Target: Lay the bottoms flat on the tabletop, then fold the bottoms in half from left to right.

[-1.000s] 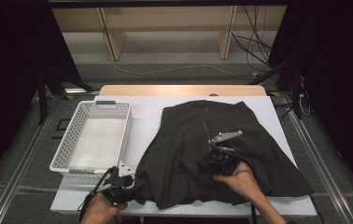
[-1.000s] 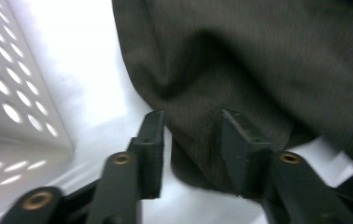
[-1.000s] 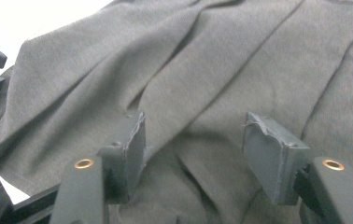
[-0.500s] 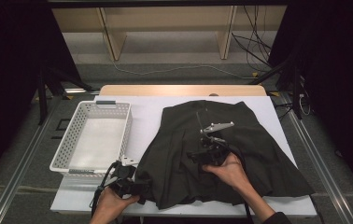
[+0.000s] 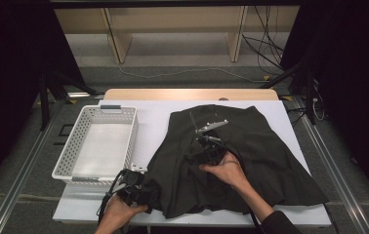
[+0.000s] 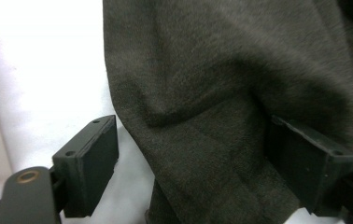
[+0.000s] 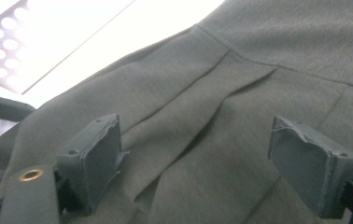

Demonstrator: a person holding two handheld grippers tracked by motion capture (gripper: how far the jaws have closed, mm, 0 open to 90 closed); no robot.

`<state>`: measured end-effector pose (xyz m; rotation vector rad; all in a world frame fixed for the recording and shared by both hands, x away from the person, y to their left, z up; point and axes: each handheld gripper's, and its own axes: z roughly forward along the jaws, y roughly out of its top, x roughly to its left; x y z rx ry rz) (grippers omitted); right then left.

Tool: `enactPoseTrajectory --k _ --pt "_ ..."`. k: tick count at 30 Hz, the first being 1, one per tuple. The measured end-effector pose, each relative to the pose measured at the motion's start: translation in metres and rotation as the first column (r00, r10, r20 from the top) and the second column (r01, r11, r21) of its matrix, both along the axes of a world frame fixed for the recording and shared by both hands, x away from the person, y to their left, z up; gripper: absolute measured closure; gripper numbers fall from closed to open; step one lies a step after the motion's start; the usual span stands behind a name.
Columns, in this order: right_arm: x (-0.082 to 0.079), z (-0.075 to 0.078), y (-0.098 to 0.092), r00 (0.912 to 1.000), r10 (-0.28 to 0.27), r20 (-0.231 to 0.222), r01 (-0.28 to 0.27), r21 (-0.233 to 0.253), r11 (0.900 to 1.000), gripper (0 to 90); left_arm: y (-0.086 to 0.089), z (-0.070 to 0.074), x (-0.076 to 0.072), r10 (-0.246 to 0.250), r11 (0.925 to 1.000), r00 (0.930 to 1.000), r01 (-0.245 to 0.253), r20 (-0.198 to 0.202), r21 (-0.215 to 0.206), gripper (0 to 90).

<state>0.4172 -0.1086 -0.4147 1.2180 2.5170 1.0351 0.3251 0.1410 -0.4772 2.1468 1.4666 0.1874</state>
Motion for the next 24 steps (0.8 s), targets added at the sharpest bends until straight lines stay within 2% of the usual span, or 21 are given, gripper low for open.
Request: enactPoseTrajectory --k 4,7,12,14,15,17,19,21,22,24 --pt "0.005 0.0 0.004 0.9999 0.009 0.007 -0.009 -0.006 1.0 17.4 -0.003 -0.001 0.003 -0.003 0.9999 1.0 0.003 0.001 0.012 15.7" --pt "0.01 0.001 0.006 1.0 0.009 -0.001 -0.009 0.009 1.0 17.4 -0.006 0.0 0.006 -0.012 0.9997 0.9999 0.012 -0.006 0.02 15.3" --pt "0.016 0.001 0.013 0.9999 0.016 -0.006 -0.016 0.013 1.0 17.5 -0.008 0.001 0.013 -0.009 0.9998 0.9999 0.009 -0.007 0.016 15.2" --pt "0.016 0.002 0.015 0.9997 0.024 -0.002 -0.024 0.011 1.0 17.5 -0.011 0.0 0.016 -0.027 0.9996 0.9995 0.027 -0.014 0.012 15.4" --pt "0.016 0.002 0.017 0.9996 0.027 -0.003 -0.027 0.011 1.0 17.6 -0.011 0.0 0.017 -0.057 0.998 0.9983 0.057 -0.011 0.026 15.3" --pt "0.016 0.002 0.017 0.9995 0.033 -0.003 -0.032 0.006 0.999 17.7 -0.011 0.001 0.018 -0.085 0.9954 0.9962 0.086 -0.019 0.042 16.7" --pt "0.015 0.003 0.017 0.9996 0.03 -0.002 -0.03 0.002 1.0 17.8 -0.01 0.002 0.016 -0.104 0.9931 0.9946 0.104 0.005 0.055 25.1" --pt "0.016 0.004 0.015 0.9996 0.027 0.0 -0.027 0.007 1.0 18.1 -0.009 0.003 0.015 -0.127 0.9918 0.9919 0.127 -0.001 0.015 40.3" --pt "0.016 0.004 0.014 0.9997 0.025 -0.002 -0.025 0.009 1.0 18.2 -0.011 0.004 0.013 -0.139 0.9902 0.9903 0.139 0.001 0.016 45.0" --pt "0.017 0.005 0.011 0.9998 0.02 -0.003 -0.02 0.014 1.0 18.4 -0.015 0.004 0.01 -0.175 0.9837 0.9843 0.174 0.022 0.045 55.8"
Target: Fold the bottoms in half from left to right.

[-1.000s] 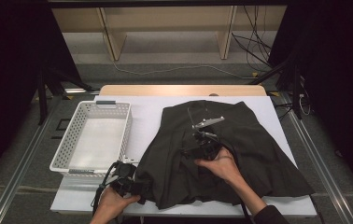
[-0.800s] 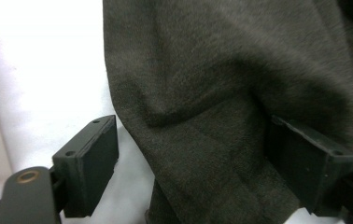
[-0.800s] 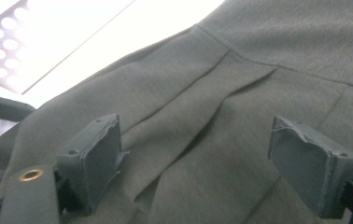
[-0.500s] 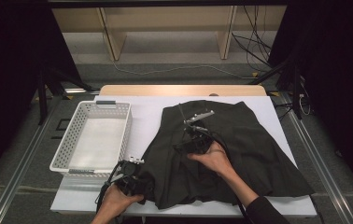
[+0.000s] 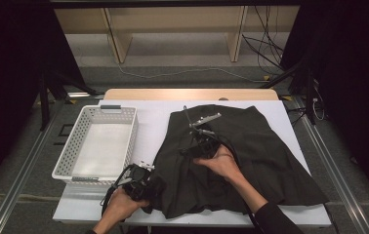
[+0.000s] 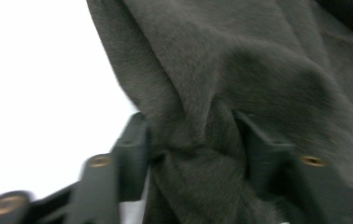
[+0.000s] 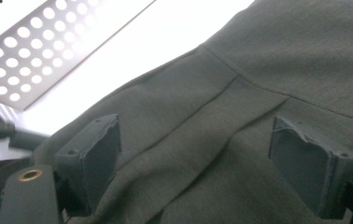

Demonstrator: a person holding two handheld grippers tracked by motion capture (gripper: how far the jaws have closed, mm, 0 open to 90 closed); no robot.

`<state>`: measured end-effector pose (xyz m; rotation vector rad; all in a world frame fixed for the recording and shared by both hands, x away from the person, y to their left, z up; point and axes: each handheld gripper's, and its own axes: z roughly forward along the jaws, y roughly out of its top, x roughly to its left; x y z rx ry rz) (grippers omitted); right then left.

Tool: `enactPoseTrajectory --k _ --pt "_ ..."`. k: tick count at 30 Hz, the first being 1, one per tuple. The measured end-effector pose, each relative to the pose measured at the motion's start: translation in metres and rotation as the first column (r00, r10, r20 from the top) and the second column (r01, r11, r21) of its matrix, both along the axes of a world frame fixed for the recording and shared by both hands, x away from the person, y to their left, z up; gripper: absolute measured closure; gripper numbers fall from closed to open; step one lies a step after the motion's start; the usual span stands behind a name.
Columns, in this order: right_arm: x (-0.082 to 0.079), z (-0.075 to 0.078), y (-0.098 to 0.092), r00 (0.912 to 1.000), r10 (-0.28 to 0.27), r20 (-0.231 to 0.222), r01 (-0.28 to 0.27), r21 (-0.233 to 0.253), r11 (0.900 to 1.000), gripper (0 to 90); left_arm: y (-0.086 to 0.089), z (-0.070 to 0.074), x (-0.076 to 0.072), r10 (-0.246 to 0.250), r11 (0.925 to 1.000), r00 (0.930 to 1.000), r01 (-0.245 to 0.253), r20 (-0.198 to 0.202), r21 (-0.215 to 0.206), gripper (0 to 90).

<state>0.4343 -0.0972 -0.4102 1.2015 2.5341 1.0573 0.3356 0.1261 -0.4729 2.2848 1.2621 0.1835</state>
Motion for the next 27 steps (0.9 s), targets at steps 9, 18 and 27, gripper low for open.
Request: enactPoseTrajectory --k 9,18,27 --pt "0.002 0.001 -0.007 0.9998 -0.021 0.003 0.021 -0.014 1.0 20.3 0.003 0.004 -0.003 -0.015 0.9979 0.9996 0.017 0.024 -0.062 83.0" --pt "0.004 0.006 -0.013 0.9988 -0.048 0.004 0.048 -0.012 0.999 21.2 -0.008 0.033 -0.013 -0.048 0.9854 0.9959 0.059 0.077 -0.16 83.2" --pt "0.015 0.02 0.0 0.999 -0.041 -0.018 0.04 -0.022 0.999 21.2 -0.032 0.061 -0.015 -0.101 0.9756 0.9813 0.13 0.164 -0.177 83.2"
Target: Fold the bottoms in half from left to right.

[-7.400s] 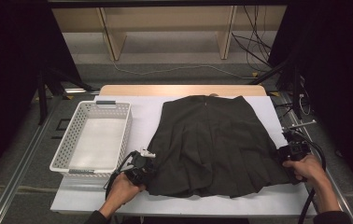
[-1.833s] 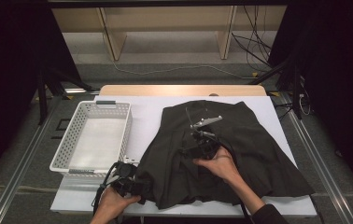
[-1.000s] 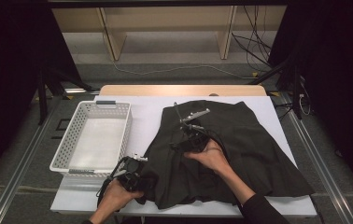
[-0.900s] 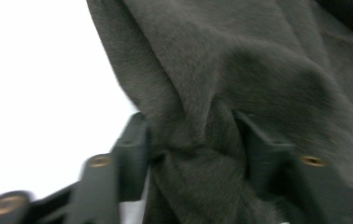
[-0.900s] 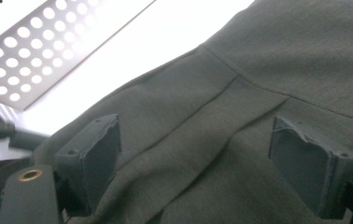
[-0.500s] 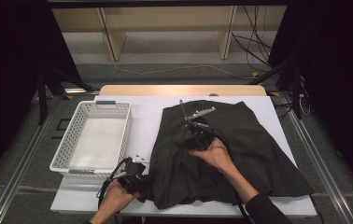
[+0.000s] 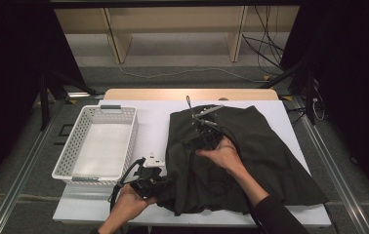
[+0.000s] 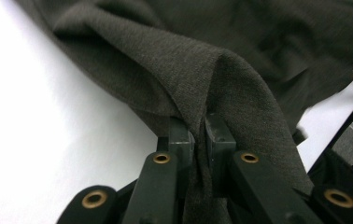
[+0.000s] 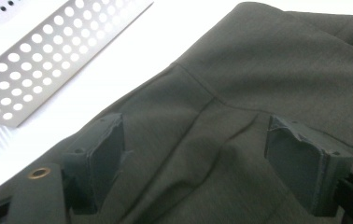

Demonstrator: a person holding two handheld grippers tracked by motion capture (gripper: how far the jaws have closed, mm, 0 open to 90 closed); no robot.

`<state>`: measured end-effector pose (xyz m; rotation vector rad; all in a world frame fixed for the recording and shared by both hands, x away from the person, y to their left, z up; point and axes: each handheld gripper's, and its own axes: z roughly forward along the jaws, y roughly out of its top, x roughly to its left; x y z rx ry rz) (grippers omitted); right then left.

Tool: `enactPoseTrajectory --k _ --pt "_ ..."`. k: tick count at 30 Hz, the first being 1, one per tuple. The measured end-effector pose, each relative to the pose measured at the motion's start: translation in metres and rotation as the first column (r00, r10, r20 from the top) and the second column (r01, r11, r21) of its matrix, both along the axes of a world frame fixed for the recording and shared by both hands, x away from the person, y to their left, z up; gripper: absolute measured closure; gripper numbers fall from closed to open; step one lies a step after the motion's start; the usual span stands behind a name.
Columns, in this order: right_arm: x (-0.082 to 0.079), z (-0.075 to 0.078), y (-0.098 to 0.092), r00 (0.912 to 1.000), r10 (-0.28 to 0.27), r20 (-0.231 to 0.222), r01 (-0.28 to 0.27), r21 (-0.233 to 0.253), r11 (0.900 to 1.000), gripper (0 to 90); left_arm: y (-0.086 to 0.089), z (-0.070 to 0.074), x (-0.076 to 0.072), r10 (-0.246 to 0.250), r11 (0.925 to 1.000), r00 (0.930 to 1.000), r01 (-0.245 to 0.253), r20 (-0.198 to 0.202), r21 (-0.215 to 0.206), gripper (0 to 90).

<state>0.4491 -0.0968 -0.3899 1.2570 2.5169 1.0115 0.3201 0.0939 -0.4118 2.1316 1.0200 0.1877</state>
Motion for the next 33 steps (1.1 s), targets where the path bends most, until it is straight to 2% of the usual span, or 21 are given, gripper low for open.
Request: enactPoseTrajectory --k 4,6,8,15,18,26,33 --pt "0.008 -0.003 0.009 0.9997 0.002 -0.024 -0.003 -0.01 1.0 21.2 -0.009 0.008 0.0 -0.025 0.9997 0.9989 0.025 0.04 0.001 83.2" --pt "0.012 -0.003 0.015 0.9986 0.025 -0.046 -0.025 -0.013 1.0 21.1 -0.011 0.01 0.001 -0.027 0.9996 0.9988 0.027 0.04 -0.001 83.1" --pt "0.014 -0.002 0.019 0.9989 0.024 -0.041 -0.025 -0.028 0.999 21.2 -0.013 0.013 0.0 -0.033 0.9995 0.9983 0.033 0.047 -0.002 83.1" --pt "0.027 -0.001 0.033 0.997 0.023 -0.073 -0.026 -0.043 0.999 21.1 -0.02 0.02 -0.001 -0.051 0.9987 0.9958 0.051 0.076 0.0 83.1" --pt "0.032 -0.002 0.04 0.9961 0.028 -0.084 -0.034 -0.064 0.997 21.0 -0.023 0.022 -0.001 -0.054 0.9985 0.9942 0.054 0.093 0.01 83.0" --pt "0.044 -0.007 0.052 0.9925 0.013 -0.122 -0.025 -0.098 0.995 23.0 -0.023 0.026 0.0 -0.058 0.9983 0.9928 0.058 0.104 0.005 83.2" --pt "0.049 -0.011 0.055 0.9908 -0.006 -0.135 -0.009 -0.114 0.993 24.8 -0.024 0.031 0.001 -0.064 0.9979 0.9912 0.064 0.116 0.0 83.2"
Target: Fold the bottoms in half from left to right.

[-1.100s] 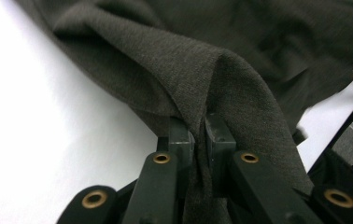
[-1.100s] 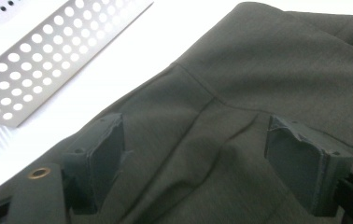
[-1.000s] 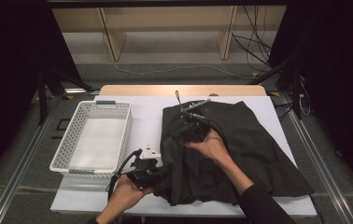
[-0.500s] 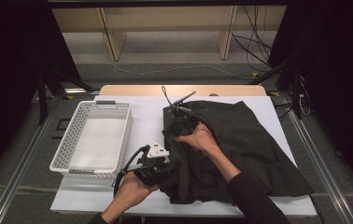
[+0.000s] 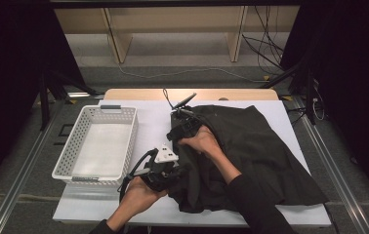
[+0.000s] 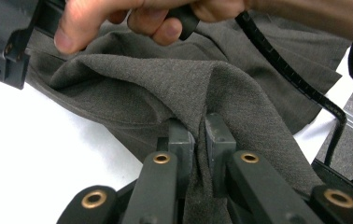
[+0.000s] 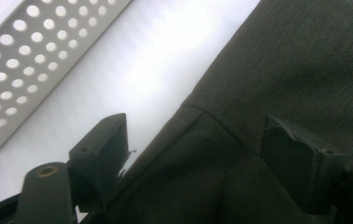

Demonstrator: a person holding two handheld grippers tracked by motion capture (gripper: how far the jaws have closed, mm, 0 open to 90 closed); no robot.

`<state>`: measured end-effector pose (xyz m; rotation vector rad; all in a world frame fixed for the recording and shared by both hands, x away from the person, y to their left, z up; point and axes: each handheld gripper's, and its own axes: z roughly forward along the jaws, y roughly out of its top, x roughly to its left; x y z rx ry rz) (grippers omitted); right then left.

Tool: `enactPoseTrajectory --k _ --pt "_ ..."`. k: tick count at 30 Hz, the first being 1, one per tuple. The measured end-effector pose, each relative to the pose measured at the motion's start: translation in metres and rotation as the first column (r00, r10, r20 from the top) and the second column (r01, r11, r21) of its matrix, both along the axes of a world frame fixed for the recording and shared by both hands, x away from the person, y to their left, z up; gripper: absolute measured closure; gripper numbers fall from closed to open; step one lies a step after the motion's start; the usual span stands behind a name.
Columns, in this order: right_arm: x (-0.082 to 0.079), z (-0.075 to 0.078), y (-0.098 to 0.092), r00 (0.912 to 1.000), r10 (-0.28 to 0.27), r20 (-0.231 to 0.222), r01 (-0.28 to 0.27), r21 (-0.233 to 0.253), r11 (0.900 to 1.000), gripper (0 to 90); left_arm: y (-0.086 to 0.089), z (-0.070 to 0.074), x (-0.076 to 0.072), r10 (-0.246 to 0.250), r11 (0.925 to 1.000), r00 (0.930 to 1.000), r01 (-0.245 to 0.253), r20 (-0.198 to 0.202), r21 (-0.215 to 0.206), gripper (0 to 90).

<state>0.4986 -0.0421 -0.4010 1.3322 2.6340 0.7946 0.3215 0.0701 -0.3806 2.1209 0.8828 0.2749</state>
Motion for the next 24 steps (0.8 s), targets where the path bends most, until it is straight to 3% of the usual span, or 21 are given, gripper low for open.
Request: enactPoseTrajectory --k 4,9,18,24 --pt "0.002 -0.001 0.001 1.0 -0.005 -0.008 0.005 -0.009 1.0 27.0 -0.002 0.004 -0.001 -0.006 1.0 0.9999 0.006 0.015 -0.004 83.3" --pt "0.005 -0.001 0.0 0.9996 -0.025 -0.015 0.025 -0.02 0.999 36.1 -0.005 0.007 -0.001 -0.013 0.9999 0.9996 0.013 0.027 0.001 83.2" --pt "0.004 0.005 0.001 0.9993 -0.025 -0.028 0.023 -0.052 0.998 71.7 -0.008 0.012 0.0 -0.012 0.9999 0.9989 0.012 0.044 -0.006 83.3" --pt "-0.001 0.017 -0.008 0.9997 -0.023 0.005 0.023 -0.043 0.999 85.9 -0.013 0.019 -0.001 -0.028 0.9994 0.998 0.029 0.057 -0.018 83.2"
